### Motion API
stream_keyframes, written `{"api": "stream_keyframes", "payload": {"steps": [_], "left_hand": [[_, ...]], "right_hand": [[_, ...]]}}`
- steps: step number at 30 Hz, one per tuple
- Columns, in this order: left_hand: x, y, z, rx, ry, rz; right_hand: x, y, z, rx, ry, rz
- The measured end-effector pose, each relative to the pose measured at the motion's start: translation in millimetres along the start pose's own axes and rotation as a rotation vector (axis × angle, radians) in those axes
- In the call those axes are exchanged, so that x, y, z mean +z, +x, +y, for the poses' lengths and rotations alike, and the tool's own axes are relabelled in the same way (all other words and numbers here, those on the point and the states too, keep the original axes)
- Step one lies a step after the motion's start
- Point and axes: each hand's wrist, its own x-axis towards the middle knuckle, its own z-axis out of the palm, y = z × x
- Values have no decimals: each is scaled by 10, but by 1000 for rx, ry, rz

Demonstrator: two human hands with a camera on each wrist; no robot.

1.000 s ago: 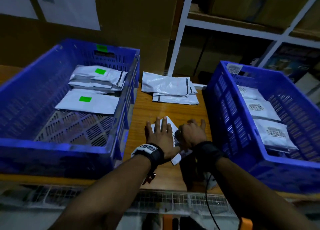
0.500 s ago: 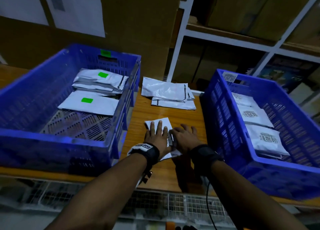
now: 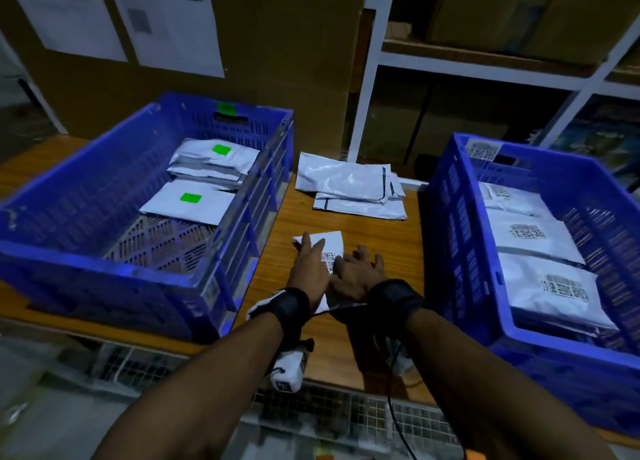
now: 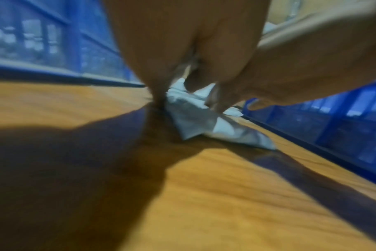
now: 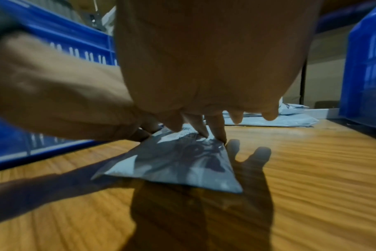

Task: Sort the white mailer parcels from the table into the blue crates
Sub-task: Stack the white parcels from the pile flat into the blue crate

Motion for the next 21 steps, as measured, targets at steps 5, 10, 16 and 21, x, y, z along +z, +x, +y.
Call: {"api": "stream_keyframes", "payload": {"steps": [5,10,16,21], "left_hand": [[-108,54,244,72,-218,25],[-332,121,739,291,-245,119],[-801,214,1485,477,-412,266],[-928,336,1956,157,-572,219]], "right_hand": [[-3,-80,-112,-44,135,55],[-330,-51,-125,-2,172,273],[-1210,-404,-150,-136,284,686],[-1593,-729,-97,-111,97,791]]}}
